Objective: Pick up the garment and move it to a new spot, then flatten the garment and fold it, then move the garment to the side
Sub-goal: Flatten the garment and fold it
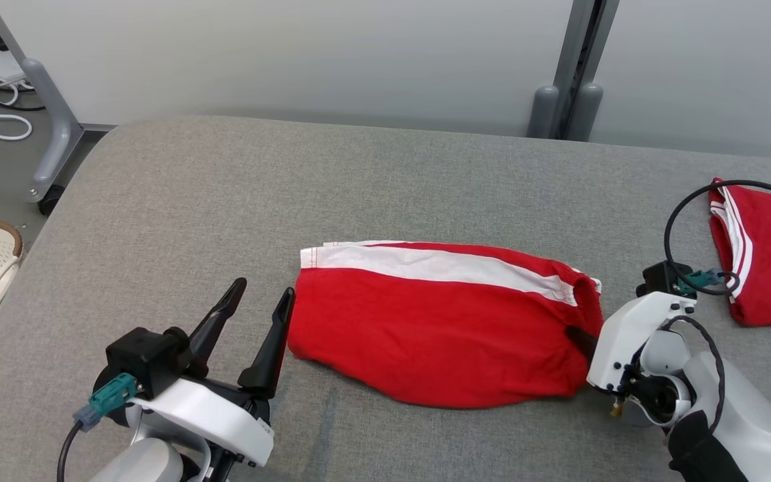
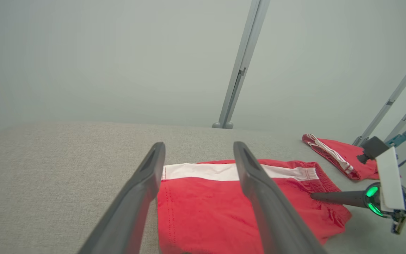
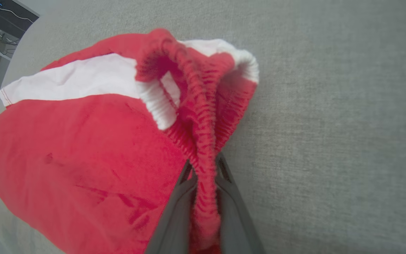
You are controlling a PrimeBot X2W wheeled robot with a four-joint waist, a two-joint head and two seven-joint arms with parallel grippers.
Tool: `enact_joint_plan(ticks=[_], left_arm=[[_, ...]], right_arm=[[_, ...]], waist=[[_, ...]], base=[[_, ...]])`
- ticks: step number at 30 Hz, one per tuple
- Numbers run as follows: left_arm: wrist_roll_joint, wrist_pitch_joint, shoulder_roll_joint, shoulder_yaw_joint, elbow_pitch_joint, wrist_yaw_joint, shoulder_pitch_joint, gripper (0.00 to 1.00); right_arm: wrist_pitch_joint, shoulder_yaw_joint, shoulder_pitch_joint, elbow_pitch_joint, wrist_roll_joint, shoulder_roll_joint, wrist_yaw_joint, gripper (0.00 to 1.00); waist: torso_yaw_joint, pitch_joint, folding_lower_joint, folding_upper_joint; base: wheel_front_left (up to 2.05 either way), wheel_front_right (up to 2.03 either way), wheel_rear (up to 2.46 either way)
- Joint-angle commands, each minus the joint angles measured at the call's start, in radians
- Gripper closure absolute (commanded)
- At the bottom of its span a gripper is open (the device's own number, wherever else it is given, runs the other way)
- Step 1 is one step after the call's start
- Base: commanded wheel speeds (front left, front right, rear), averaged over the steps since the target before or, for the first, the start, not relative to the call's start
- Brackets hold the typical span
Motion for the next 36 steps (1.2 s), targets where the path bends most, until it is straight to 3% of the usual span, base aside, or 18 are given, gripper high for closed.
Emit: enact_joint_plan(ticks=[1,6,12,22,29,36], left_arm=[[0.043,-0.004,-0.005,0.019,-0.004,-0.001,0.017,0.0],[0.131,-0.004,-0.015,0.056,-0.003,0.007,0.036,0.0],[0.217,-0.004,-0.052,0.135,-0.005,-0.01,0.081,0.0],[0.346,-0.003,-0.122,0.307,0.026,-0.09,0.162,0.0],[0.43,-0.003,-0.219,0.44,0.074,-0.183,0.22,0.0],[0.5,-0.003,-0.301,0.513,0.103,-0.261,0.238,0.0]], right_arm=[[-0.014,-0.006,0.014,-0.01,0.012,-0.022,0.0,1.0],[-0.023,-0.005,0.033,-0.041,0.033,-0.057,0.0,1.0],[-0.017,-0.01,0.072,-0.099,0.052,-0.149,0.0,1.0],[0.083,-0.019,0.125,-0.281,0.102,-0.261,0.0,1.0],[0.188,-0.059,0.166,-0.422,0.199,-0.258,0.0,1.0],[0.305,-0.12,0.176,-0.494,0.343,-0.168,0.0,1.0]], waist=[[-0.004,-0.001,0.0,0.0],[-0.02,-0.003,0.0,0.0],[-0.059,-0.009,0.0,0.0],[-0.104,-0.022,0.0,0.0],[-0.094,-0.038,0.0,0.0],[-0.061,-0.042,0.0,0.0]], base=[[0.0,0.0,0.0],[0.0,0.0,0.0],[0.0,0.0,0.0],[0.0,0.0,0.0],[0.0,0.0,0.0],[0.0,0.0,0.0]])
